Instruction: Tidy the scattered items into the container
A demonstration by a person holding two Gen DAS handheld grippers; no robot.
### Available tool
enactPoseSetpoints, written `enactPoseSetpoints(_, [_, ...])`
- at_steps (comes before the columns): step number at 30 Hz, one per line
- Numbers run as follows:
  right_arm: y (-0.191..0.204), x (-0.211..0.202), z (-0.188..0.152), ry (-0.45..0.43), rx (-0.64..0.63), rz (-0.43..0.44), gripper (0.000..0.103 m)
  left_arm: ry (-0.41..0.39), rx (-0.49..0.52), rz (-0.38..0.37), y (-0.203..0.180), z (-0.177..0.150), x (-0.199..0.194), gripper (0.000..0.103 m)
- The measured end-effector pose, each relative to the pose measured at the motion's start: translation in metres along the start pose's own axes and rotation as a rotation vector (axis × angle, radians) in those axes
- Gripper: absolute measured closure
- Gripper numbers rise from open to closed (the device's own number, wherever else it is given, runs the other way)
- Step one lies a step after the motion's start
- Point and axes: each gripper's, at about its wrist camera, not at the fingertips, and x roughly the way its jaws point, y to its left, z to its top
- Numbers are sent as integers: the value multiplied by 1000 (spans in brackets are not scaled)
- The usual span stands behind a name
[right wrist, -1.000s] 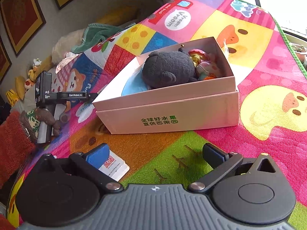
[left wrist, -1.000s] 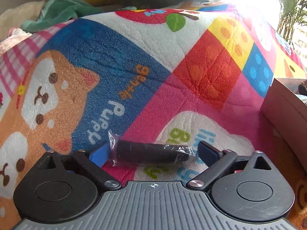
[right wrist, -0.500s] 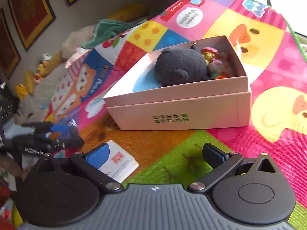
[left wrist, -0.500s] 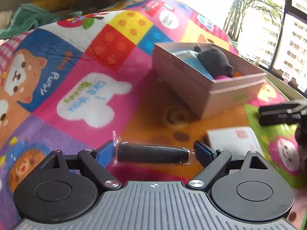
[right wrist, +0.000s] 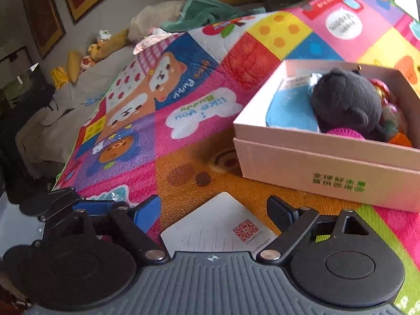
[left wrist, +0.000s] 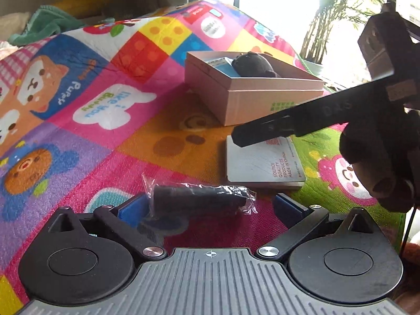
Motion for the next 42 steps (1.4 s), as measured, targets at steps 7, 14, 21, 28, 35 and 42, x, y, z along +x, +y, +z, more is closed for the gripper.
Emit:
enactPoseSetpoints(7, [18,-34,-40,33,-76,31,14,26,-105,105,32,0,1,0])
enactPoseSetpoints(14, [76,-45,-55,-83,-386,-183,0,22,-100,104,33,-2,-1,0])
enactPoseSetpoints(21, [62,1,-42,33,-326,-177,1,22,-124,127,37,-2,0,0])
enactPoseSetpoints(28, [38,-32,-61,7,-252,-234,21,42,-80,146,30,0,4,0])
enactPoseSetpoints(35, [-8,-67,-83,-87,-97,-394,14,46,14,65,7,10,17,0])
enactPoseSetpoints(42, [-15,-65,-84,-105,-60,-423,2,49,101,-28,-22,22,37,0])
